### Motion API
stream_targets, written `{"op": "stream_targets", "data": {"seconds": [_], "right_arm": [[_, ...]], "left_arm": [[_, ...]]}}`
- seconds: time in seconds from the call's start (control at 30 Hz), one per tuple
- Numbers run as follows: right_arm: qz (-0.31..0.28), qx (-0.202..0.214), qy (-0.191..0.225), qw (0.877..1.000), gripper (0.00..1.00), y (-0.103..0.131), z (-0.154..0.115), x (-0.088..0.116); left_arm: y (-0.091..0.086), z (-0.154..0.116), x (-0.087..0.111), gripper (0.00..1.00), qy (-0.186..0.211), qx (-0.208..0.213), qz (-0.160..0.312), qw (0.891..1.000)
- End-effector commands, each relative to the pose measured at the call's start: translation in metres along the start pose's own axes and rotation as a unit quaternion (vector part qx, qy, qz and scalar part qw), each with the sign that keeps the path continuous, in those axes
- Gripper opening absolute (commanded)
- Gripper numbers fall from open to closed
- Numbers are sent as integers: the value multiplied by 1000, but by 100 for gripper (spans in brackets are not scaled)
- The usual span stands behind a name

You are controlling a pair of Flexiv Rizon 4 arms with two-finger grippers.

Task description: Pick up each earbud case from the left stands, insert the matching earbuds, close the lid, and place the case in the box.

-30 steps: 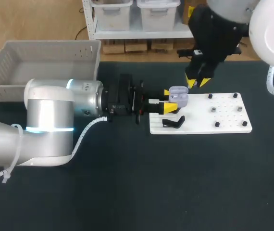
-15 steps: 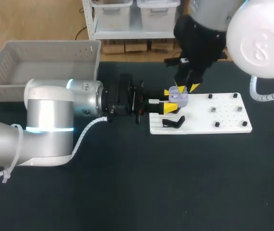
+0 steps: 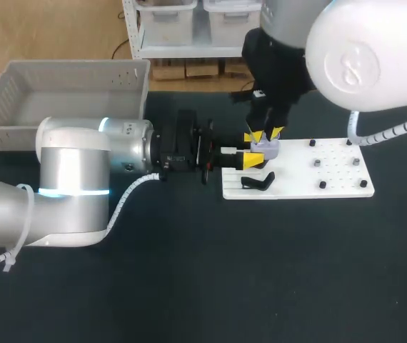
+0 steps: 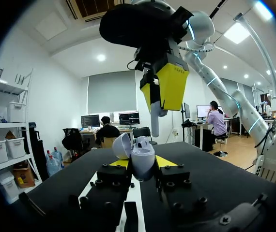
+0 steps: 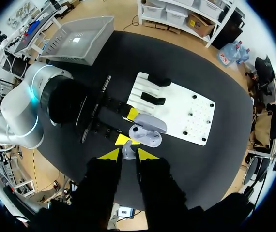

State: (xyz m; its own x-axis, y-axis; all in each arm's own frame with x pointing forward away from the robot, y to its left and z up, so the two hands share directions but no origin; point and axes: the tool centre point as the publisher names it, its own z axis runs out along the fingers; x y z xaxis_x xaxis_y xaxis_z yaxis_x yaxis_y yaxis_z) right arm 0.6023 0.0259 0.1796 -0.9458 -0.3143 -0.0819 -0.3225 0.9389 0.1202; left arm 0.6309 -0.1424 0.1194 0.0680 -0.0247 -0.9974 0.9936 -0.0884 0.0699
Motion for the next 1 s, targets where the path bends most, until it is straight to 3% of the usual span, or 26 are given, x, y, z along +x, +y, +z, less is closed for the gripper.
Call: {"op": "stream_targets", "data": {"seconds": [0.03, 1.0], "right_arm": [[1, 0, 5, 1000, 0, 1, 3, -4], [0, -6, -14, 1000, 0, -10, 15, -8]], "left_arm": [[-1, 0, 1, 0, -1, -3, 1, 1000], [-1, 0, 1, 0, -1, -3, 1, 1000]]}}
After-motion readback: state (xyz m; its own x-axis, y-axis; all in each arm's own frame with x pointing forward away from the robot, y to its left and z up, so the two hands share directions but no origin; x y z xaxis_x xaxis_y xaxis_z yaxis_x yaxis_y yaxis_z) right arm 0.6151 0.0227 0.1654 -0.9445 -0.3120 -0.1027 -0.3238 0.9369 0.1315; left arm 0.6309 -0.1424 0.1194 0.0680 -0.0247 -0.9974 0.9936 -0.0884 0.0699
